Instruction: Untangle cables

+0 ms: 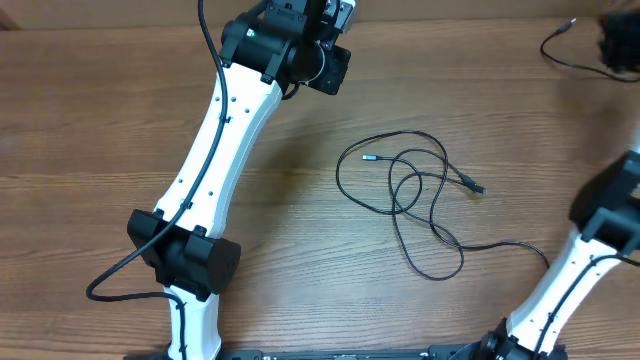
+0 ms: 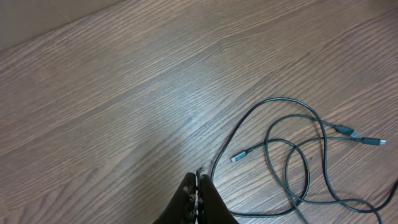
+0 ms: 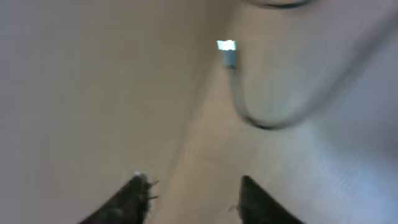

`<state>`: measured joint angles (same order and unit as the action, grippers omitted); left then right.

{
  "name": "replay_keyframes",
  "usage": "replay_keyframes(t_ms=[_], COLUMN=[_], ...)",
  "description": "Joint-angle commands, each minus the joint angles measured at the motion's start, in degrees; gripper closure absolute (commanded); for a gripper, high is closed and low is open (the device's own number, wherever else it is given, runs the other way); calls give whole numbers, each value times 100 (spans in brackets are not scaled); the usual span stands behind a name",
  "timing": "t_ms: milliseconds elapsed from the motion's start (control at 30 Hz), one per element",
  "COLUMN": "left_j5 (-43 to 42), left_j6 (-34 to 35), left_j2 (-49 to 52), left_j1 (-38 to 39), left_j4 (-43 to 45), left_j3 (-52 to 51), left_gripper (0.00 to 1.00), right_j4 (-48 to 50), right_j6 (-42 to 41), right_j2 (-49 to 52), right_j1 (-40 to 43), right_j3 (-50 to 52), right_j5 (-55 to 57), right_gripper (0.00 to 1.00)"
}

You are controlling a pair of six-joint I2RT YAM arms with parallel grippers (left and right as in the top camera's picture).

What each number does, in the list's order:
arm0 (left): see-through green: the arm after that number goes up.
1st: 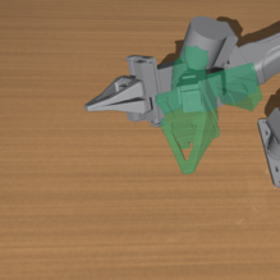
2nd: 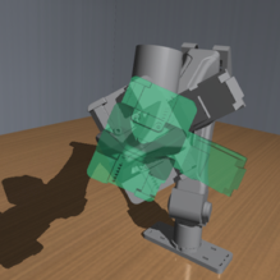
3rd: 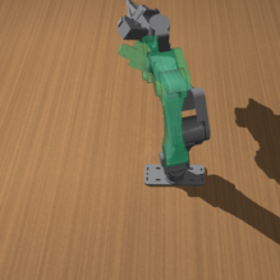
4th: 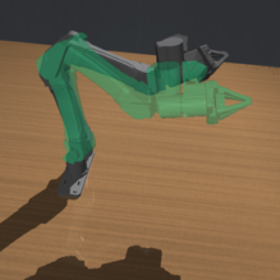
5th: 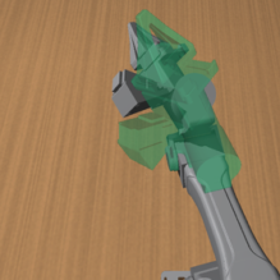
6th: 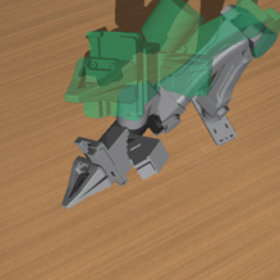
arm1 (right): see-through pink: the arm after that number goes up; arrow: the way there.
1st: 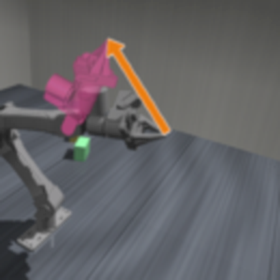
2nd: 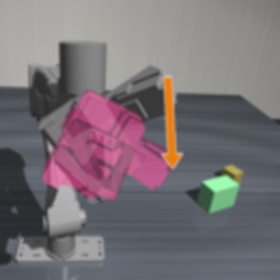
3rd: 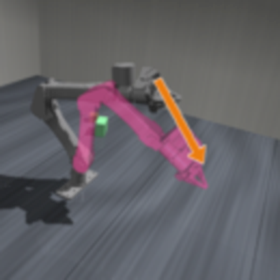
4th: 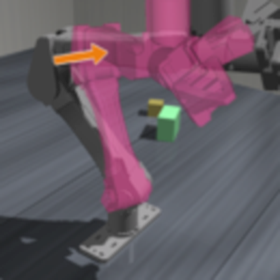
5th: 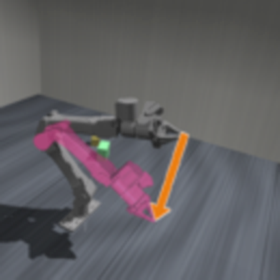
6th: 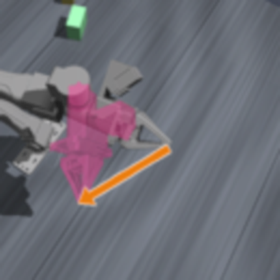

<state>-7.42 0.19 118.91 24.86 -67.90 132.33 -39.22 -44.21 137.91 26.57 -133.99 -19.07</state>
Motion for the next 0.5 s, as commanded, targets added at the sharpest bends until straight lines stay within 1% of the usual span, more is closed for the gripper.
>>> replay_keyframes(t_ms=[0,33,67,100,167,200,233,400,467], left_j5=[76,81,81,81,90,116,168,509,507], left_j6=[-195,-195,-195,-195,-195,-195,-195,-195,-192], left_j2=[-155,-155,-155,-155,-155,-155,-155,-155,-155], left_j1=[-22,-22,-24,-24,-31,-31,-31,-46,-50], left_j4=[-37,-61,-96,-136,-238,-271,-304,-339,-295], left_j3=[92,92,92,92,92,92,92,92,92], left_gripper=[96,96,96,96,96,96,96,96,92], right_j4=[505,621,743,848,1110,1239,1305,1519,1513], right_j6=[1331,1714,2048,2337,2881,3139,3211,3206,3211], right_j2=[111,179,275,356,592,713,791,1196,1314], right_j1=[-688,-841,-979,-1075,-1237,-1281,-1303,-1298,-1248], right_j3=[208,221,227,234,234,234,234,236,236], right_j5=[811,1167,1519,1746,1974,1952,1947,1902,1906], right_gripper=[34,27,26,28,40,73,96,96,96])
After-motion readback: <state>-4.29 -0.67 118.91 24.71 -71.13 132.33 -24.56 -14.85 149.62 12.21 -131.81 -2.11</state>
